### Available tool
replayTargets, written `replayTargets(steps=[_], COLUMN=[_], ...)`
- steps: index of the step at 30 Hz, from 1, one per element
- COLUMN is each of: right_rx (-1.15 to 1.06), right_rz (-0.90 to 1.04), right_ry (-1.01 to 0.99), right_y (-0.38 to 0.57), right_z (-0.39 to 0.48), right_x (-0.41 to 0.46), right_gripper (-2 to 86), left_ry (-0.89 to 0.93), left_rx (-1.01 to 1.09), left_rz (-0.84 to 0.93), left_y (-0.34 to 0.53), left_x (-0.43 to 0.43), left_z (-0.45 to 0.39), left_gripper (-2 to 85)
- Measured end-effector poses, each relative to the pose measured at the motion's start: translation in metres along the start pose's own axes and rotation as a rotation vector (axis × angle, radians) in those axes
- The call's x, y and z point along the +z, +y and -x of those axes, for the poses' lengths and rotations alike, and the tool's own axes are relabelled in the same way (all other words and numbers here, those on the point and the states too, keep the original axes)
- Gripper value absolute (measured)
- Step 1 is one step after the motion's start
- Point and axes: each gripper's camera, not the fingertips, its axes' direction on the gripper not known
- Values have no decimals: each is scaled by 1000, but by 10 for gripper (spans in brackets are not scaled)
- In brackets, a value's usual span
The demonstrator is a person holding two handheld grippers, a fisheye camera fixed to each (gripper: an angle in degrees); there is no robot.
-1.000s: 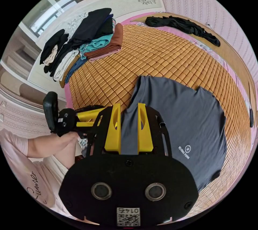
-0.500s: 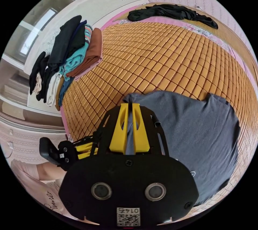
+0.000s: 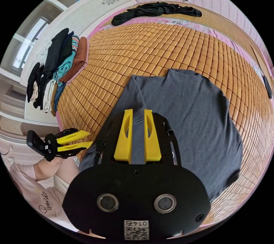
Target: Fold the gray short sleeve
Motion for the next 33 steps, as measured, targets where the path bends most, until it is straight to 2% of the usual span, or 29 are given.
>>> replayTargets(steps=[2,9,12,15,19,24,28,33], right_rx=[27,-37,-83,-96,-75,-34,-61,-106], right_rz=[-6,-23,65,98,15,-31,-16,-34], right_ry=[16,60,141,222,186,94,153,-10], right_y=[-6,-43,-67,-80,-86,-81,-57,-17], right_z=[-1,18,27,33,31,8,-20,-44], right_x=[2,14,34,39,26,22,8,1], right_gripper=[71,78,72,9,-6,1,63,72], left_ry=[31,-69,-70,-116,-104,-122,-71,-91], left_rx=[22,68,45,25,17,-1,7,61], left_rz=[11,109,105,98,47,92,67,63], left_y=[-4,-17,-21,-23,-24,-27,-30,-39], left_x=[11,51,58,59,55,72,73,85], left_z=[-9,-27,-26,-25,-22,-21,-30,-51], left_gripper=[66,64,48,9,-7,-3,43,59])
